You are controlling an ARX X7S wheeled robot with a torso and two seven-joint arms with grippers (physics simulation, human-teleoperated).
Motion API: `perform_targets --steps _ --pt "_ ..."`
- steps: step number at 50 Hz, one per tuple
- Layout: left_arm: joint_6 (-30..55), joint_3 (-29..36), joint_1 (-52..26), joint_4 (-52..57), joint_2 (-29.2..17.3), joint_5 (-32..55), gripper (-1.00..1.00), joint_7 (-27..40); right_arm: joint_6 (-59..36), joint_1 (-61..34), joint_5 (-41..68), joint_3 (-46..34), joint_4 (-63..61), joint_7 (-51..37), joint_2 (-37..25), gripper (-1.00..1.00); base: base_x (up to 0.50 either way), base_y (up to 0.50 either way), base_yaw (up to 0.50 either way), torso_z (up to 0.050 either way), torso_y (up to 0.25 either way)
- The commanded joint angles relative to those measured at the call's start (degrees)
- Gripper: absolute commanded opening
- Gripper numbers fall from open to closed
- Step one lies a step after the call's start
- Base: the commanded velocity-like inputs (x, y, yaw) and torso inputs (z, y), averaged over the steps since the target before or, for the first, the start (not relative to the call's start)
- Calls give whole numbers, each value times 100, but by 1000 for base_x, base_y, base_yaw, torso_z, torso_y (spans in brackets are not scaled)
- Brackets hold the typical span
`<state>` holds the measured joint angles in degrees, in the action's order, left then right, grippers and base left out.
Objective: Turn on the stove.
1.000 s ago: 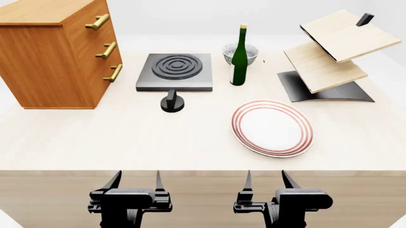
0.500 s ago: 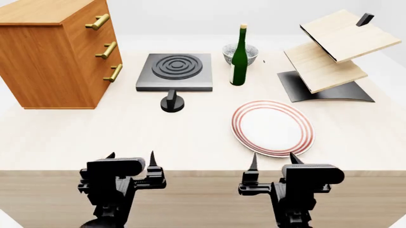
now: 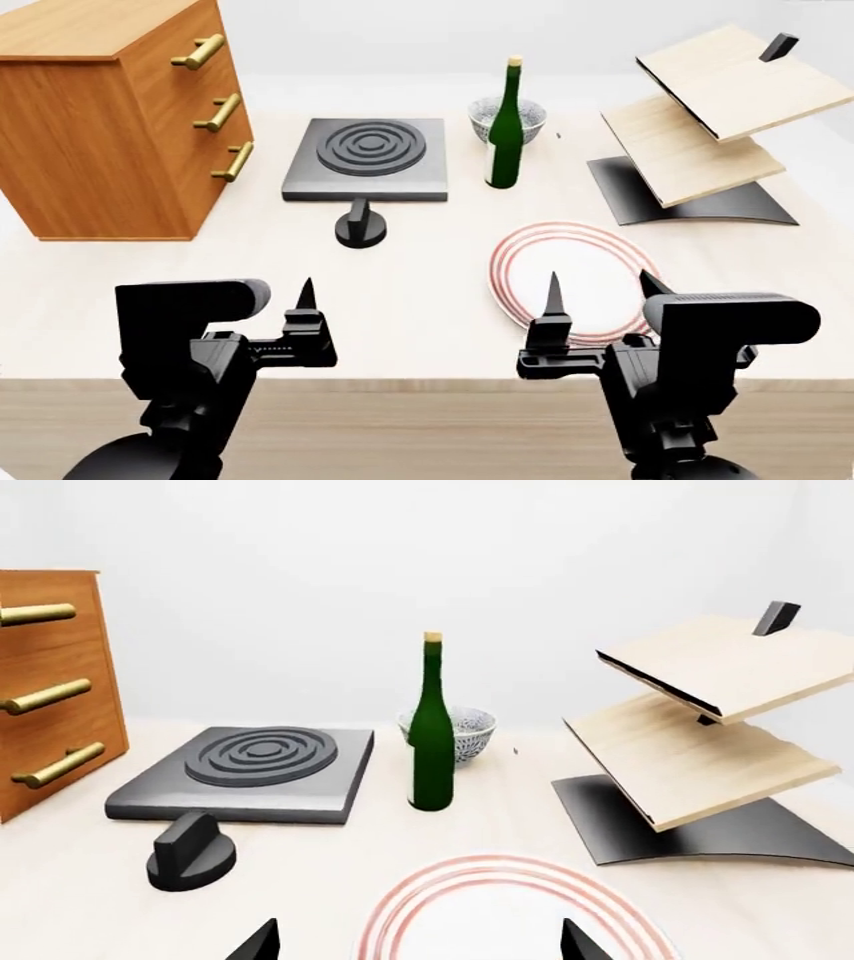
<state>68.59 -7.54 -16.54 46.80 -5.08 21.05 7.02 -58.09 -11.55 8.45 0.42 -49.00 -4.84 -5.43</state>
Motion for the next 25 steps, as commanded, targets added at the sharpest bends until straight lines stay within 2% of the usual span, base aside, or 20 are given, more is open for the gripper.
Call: perform_targets --steps 1,25 --pt "146 -81 -7 221 -68 125 100 64 -231 -23 296 218 -245 52 98 100 500 0 0 0 0" --pt "16 -38 22 153 -149 238 100 183 -362 -118 549 209 -394 -84 -39 100 500 0 0 0 0"
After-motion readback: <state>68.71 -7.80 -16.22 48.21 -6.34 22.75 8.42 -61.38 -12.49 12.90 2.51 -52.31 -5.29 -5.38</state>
